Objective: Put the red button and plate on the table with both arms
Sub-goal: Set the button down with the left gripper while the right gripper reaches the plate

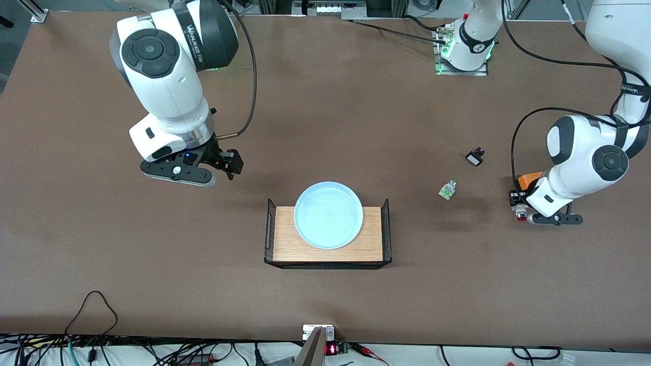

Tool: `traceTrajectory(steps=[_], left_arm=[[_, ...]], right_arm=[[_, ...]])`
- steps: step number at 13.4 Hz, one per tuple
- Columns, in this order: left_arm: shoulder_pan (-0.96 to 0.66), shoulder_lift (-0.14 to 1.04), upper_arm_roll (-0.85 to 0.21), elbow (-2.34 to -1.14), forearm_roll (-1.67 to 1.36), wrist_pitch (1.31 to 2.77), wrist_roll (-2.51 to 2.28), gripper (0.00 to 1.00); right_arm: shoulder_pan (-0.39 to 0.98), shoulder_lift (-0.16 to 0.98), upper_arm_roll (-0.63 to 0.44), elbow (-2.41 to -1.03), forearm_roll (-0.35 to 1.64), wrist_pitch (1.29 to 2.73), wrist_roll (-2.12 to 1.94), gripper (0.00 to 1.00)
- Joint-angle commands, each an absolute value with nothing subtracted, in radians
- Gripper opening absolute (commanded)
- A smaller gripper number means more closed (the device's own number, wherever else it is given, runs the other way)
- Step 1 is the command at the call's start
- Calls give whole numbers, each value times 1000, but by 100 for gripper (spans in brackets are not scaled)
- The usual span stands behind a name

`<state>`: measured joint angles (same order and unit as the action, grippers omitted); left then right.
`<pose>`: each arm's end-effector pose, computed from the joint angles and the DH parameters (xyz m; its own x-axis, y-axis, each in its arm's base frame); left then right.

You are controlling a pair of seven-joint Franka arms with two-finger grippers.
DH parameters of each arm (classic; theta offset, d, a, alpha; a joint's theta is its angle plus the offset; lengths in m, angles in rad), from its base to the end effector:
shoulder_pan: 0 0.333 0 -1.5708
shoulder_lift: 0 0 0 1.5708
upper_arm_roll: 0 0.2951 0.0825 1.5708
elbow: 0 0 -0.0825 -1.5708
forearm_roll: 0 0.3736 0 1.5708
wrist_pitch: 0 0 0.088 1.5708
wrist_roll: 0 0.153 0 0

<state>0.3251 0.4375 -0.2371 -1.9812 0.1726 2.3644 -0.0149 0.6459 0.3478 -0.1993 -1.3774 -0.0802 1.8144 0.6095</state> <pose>0.5876 0.0579 0.1890 0.9993 -0.0028 -0.0379 -0.0034 -0.9999 -0.0170 0.5929 0.2911 0.4668 0.9792 -0.1249 0.1601 -0.1370 -0.9883 0.0667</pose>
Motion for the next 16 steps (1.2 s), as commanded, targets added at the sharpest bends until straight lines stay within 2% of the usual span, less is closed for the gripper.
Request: traceTrajectory(steps=[1,2,4,7,8,9,10,16], left_arm=[[359,443,-247,-2066,158,2459,11,1],[374,451,-247,-2091,158,2498,11,1],[377,451,-247,-2100,158,2507,9,1],[376,451,-247,-2114,158,2507,9,2],[376,451,-248,-2117,158,2505,9,7],[374,451,-249,-2115,158,2494,9,48],[373,446,-250,-2115,160,2491,9,99],[371,393,-252,-2100,160,2430,53,100]], right_arm=[[679,385,-192,-1301,-40,1825,577,100],[683,394,-174,-1296,-3,1862,565,100],[686,428,-144,-1296,29,1966,563,100],[702,488,-110,-1296,26,2046,560,100],[719,512,-112,-1296,20,2080,561,100],[729,537,-112,-1296,18,2106,563,100],[730,560,-112,-1296,18,2127,561,100],[738,640,-112,-1296,17,2197,565,100]])
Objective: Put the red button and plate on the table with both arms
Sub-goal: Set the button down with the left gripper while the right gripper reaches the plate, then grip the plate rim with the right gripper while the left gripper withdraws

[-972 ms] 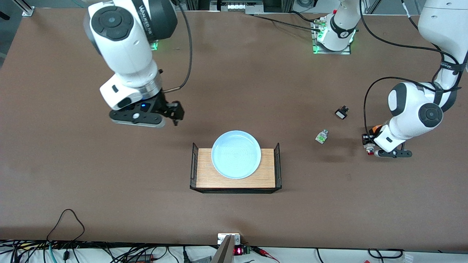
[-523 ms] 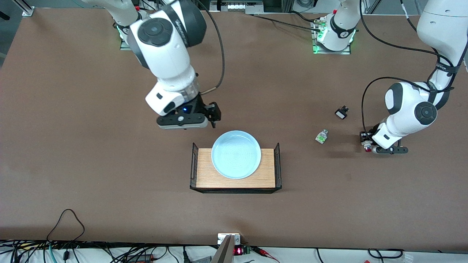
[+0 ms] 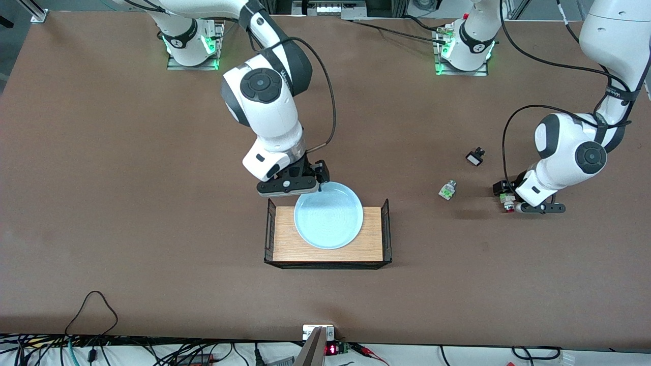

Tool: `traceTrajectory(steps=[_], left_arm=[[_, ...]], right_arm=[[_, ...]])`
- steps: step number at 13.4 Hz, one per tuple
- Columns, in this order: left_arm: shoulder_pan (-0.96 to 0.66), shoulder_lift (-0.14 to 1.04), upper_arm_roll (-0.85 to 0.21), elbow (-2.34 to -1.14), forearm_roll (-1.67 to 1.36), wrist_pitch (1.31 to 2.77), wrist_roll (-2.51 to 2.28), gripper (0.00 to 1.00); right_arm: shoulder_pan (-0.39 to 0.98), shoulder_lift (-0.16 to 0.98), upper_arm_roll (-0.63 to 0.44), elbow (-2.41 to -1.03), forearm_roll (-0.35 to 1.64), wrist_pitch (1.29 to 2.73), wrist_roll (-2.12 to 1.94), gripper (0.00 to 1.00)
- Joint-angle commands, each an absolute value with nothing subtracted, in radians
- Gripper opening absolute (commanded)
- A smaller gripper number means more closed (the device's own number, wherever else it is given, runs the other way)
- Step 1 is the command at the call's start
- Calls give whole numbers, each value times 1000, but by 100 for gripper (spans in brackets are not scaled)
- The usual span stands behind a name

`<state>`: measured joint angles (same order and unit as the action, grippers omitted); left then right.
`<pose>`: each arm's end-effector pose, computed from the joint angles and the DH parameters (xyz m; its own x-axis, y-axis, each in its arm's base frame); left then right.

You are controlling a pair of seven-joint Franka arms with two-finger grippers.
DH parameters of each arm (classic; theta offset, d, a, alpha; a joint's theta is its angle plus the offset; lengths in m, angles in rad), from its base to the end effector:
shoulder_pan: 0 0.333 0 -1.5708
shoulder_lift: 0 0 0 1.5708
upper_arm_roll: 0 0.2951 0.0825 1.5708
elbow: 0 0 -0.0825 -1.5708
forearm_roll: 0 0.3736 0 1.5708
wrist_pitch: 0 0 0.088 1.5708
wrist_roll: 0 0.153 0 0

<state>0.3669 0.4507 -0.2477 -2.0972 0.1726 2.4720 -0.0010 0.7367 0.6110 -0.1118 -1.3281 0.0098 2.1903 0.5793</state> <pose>0.5554 0.0644 0.1475 0.9984 0.0020 -0.0557 0.0024 -1.0000 0.0079 0.5891 0.4451 0.3456 0.9691 0.0560 0.2403 0.0800 -0.9926 -0.0916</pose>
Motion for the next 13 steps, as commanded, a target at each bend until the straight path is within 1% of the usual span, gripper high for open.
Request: traceTrajectory(steps=[1,3,4,6,7,10,13], left_arm=[[370,371,-252,-2083,160,2386,63,100],[368,347,-256,-1995,161,2237,64,100],[368,347,-273,-1921,161,2142,64,100],[367,348,-301,-1788,160,1973,64,100],[367,348,-320,-1729,156,1913,66,100],[367,344,-391,-1606,156,1810,64,100],[261,308,-371,-1519,160,1737,64,100]], right_arm=[[738,643,-112,-1296,17,2197,566,99],[739,652,-114,-1296,15,2198,569,95],[739,655,-114,-1296,15,2198,569,94],[732,672,-115,-1296,17,2227,566,96],[732,689,-115,-1296,17,2259,565,96],[727,712,-115,-1298,17,2290,569,97],[726,726,-115,-1298,17,2290,571,94]])
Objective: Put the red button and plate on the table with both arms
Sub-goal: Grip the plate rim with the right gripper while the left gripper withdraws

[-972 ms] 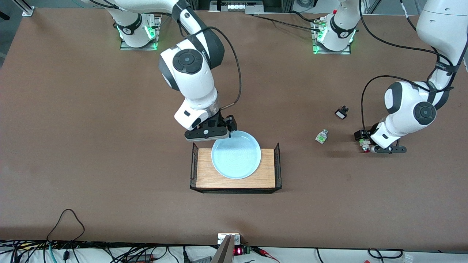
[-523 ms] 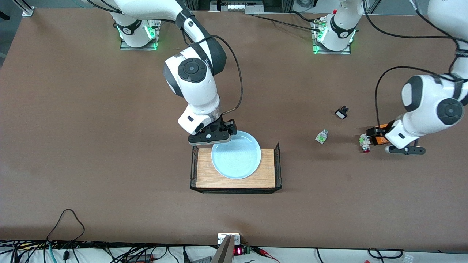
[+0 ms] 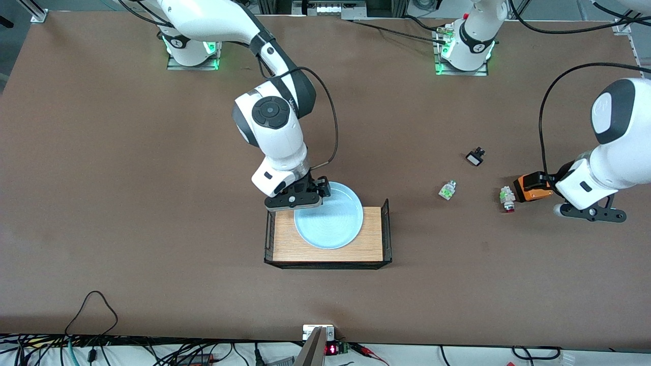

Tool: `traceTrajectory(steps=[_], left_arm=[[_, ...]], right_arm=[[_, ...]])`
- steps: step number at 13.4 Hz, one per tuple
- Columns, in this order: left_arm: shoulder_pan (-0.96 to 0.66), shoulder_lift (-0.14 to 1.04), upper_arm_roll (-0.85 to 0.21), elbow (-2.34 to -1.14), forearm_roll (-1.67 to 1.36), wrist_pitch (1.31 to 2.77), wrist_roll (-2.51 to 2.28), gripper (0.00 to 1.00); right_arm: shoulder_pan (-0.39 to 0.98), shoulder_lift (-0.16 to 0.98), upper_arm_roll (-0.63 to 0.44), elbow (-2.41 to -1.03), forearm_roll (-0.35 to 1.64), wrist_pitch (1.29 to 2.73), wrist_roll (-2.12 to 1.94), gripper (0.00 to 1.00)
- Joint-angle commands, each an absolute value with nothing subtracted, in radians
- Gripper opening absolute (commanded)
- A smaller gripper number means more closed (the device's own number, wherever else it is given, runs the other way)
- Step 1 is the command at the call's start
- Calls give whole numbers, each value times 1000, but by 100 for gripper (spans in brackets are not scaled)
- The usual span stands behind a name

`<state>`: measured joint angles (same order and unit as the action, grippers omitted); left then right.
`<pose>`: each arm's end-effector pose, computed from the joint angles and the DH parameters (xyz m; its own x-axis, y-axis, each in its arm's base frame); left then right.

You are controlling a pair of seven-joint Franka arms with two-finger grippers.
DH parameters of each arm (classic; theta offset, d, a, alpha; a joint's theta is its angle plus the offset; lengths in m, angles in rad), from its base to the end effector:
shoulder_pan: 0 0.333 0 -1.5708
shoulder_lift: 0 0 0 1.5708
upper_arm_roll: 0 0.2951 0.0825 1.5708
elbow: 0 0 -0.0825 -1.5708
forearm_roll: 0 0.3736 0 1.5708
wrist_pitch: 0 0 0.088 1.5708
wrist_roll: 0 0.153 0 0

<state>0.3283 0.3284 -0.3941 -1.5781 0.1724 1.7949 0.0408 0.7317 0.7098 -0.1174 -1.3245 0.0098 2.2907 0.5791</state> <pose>0.6237 0.0007 0.3920 0.9869 -0.1360 -0.0872 -0.1396 -0.9895 -0.0365 0.6023 0.4470 0.2868 0.9662 0.0549 0.2518 0.0783 -0.9934 -0.0839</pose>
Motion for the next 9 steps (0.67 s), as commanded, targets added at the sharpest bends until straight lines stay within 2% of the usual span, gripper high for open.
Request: traceTrajectory(steps=[1,2,4,7,9], left_arm=[[197,290,-327,-1510,156,1732,61,100],[114,269,-261,-1503,155,1724,57,100],[0,229,-157,-1503,117,1723,34,100],[21,170,-152,-1505,66,1666,37,100],[28,156,-150,-1520,34,1677,22,100]], right_arm=[[724,724,-115,-1298,20,2289,569,88],[723,724,-115,-1298,23,2283,569,83],[723,721,-115,-1298,28,2280,569,81],[724,712,-115,-1296,29,2247,571,76],[723,712,-117,-1296,28,2238,571,66]])
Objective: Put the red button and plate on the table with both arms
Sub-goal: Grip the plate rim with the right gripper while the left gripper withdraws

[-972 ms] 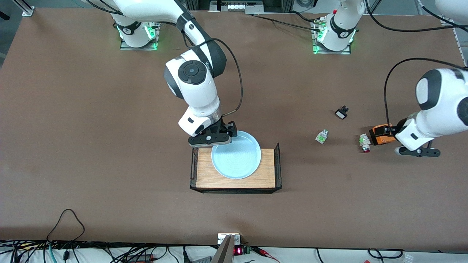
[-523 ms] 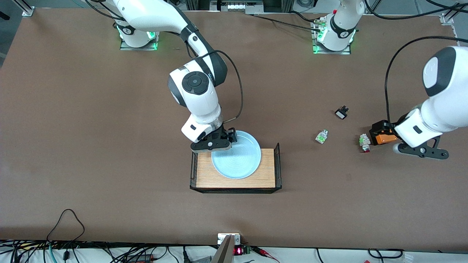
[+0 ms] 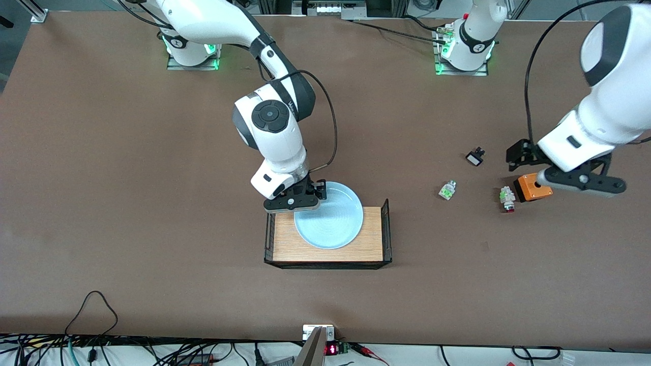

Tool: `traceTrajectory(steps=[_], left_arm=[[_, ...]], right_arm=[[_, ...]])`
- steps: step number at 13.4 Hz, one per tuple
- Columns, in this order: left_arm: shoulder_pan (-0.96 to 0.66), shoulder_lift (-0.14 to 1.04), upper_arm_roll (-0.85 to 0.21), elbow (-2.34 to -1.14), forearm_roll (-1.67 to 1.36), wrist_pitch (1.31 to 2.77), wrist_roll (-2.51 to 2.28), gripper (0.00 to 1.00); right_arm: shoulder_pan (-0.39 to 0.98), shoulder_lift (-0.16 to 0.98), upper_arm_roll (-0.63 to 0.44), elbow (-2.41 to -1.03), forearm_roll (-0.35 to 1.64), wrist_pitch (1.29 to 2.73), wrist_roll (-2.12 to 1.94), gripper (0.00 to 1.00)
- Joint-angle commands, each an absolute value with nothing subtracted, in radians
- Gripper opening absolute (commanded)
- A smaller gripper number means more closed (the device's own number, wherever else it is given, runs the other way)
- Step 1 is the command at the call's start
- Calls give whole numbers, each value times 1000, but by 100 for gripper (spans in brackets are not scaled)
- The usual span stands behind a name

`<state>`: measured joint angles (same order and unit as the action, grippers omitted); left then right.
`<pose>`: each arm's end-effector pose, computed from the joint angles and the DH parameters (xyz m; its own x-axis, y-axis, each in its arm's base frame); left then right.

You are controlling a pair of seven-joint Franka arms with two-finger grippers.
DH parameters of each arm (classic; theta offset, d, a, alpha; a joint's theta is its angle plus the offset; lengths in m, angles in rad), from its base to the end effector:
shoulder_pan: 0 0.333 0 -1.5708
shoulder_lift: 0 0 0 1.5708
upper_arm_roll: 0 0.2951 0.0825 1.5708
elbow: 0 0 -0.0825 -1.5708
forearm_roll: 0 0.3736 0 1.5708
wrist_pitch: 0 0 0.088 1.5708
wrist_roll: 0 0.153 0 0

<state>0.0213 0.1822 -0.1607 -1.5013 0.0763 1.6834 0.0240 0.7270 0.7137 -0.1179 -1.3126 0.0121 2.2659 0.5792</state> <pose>0.5993 -0.0668 0.4966 0.9857 -0.1685 0.0010 -0.1682 -0.9846 -0.0469 0.6037 0.4438 0.2867 0.9701 0.0503 0.2375 0.0703 -0.9946 -0.0763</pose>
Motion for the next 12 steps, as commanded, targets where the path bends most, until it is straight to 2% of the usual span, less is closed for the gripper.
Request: traceTrajectory(steps=[1,2,5,7,10,12], left_arm=[[44,153,-150,-1535,17,1701,3,100],[58,144,-156,-1548,11,1733,-15,100],[69,123,-156,-1558,-23,1733,-23,100],[71,112,-156,-1566,-23,1727,-23,100],[71,114,-156,-1562,-23,1718,-20,100],[72,115,-156,-1554,-29,1720,-20,100]], right_arm=[[723,715,-117,-1298,28,2238,569,59],[723,716,-117,-1298,28,2238,571,57],[723,715,-117,-1298,31,2234,571,37],[722,715,-117,-1298,31,2230,571,29],[723,712,-114,-1296,64,2180,569,3],[724,712,-115,-1296,107,2172,569,0]])
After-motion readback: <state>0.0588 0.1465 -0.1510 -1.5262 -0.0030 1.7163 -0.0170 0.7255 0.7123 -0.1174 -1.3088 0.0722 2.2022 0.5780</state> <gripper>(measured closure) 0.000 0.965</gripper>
